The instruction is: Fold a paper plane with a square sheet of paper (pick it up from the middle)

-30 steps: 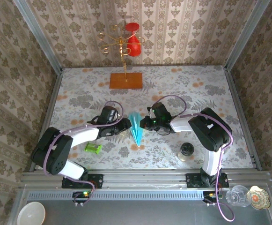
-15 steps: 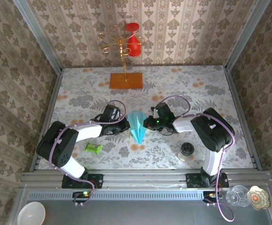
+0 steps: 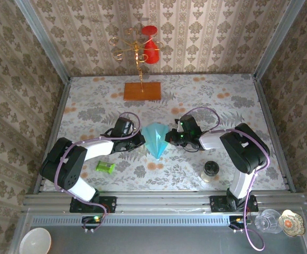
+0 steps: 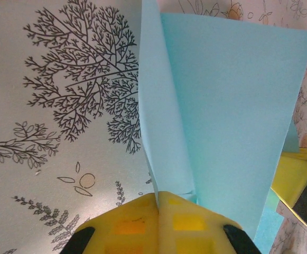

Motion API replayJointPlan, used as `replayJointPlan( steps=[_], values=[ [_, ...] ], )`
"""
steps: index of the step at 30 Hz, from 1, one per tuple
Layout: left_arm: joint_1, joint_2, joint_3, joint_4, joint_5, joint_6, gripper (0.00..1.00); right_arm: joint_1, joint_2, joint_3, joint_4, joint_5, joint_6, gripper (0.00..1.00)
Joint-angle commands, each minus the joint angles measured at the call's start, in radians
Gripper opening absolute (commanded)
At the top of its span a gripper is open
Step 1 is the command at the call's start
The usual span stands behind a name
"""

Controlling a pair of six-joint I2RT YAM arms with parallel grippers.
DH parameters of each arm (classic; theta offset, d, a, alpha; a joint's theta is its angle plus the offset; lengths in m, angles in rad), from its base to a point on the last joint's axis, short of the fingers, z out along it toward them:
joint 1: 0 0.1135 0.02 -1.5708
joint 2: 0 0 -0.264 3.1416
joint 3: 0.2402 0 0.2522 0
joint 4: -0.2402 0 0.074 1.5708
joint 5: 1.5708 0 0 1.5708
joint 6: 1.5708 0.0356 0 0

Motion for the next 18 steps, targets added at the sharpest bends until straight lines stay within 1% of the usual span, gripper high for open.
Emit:
replayJointPlan(
  steps=[1,6,10,18],
  values=[
    [0.005,-0.023,-0.024,0.010,-0.013,-0.016,0.03,-0.003,-0.007,-0.010,0.000,0.014,0.014,0.06],
    [0.004,-0.019,-0.037,0.016,-0.012,-0.023,0.03,-0.002,0.008,-0.008,-0.010,0.010,0.014,0.07],
    [0.002,-0.007,-0.039,0.026,-0.010,-0.028,0.04,0.000,0.041,0.006,-0.005,-0.019,0.020,0.08],
    [-0.012,0.024,0.011,0.010,0.038,0.014,0.04,-0.002,0.025,0.043,-0.041,-0.040,-0.009,0.22]
  ],
)
